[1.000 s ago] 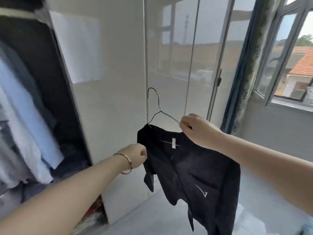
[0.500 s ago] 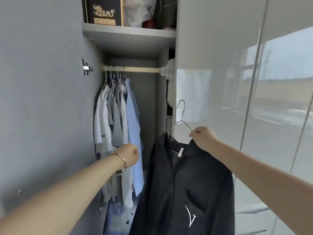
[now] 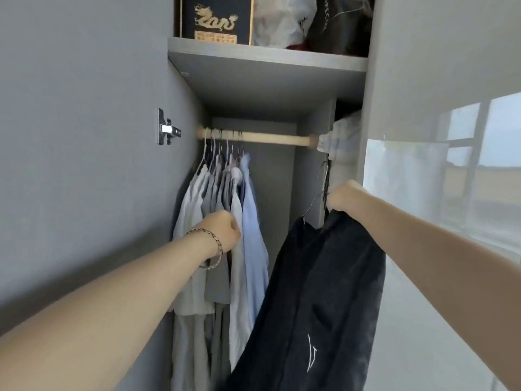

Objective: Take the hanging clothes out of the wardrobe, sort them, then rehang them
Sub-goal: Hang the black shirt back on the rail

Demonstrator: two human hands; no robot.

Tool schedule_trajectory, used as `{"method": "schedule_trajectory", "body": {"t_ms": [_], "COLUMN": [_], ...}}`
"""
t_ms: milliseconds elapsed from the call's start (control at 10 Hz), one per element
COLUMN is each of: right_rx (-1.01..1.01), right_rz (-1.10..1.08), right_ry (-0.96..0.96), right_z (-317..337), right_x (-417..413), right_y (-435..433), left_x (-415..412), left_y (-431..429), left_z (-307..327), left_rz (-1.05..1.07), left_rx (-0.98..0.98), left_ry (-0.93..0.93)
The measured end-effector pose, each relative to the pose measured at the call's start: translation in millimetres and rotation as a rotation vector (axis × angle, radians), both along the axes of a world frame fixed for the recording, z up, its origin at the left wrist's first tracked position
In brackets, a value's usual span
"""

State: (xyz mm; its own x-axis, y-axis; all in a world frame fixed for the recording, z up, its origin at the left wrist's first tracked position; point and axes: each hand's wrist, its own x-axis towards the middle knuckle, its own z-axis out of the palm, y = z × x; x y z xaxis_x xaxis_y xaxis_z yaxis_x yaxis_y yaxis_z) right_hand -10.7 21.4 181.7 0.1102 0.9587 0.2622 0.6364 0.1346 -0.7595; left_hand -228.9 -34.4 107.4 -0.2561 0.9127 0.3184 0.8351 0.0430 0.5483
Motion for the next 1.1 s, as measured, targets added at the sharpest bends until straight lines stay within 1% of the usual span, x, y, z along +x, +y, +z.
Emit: {"method": "schedule_trajectory", "body": {"t_ms": [100, 200, 300, 400, 600, 700, 800, 900, 1100], "right_rx": [0.034, 0.094, 0.239, 0.201, 0.168, 0.112, 0.082, 0.092, 0.078], "right_rz": [0.019, 0.043, 0.098, 0.126, 0.303, 0.356, 0.355, 0.325, 0.421], "right_ry": [-0.176, -0.121, -0.243, 0.024, 0.116, 0.121, 0.163, 0.194, -0.035], "right_z": [30.9, 47.3, 56.7, 60.9, 72.0, 61.2, 41.6, 27.2, -4.9], "right_x": [-15.4, -32.0, -64.1, -94.2, -153.7, -182.4, -195.8, -191.2, -175.2], "right_y": [46.1, 82.1, 115.7, 157.2, 216.5, 224.4, 227.0, 227.7, 203.3], "left_x": [-6.6, -12.4, -20.3, -31.7, -50.7, -56.0, -57.1, -56.8, -52.7], "left_y": [34.1, 65.9, 94.0, 116.0, 139.2, 144.0, 146.3, 145.5, 135.6], "left_z": [7.7, 22.0, 43.0, 66.5, 90.1, 88.5, 87.1, 86.3, 80.1], "left_rz": [0.006, 0.036, 0.089, 0.167, 0.256, 0.267, 0.264, 0.239, 0.211], "left_rx": [0.047, 0.093, 0.128, 0.182, 0.261, 0.269, 0.268, 0.276, 0.257], "left_ry": [-0.045, -0.015, 0.043, 0.076, 0.061, 0.041, 0.039, 0.047, 0.108]}}
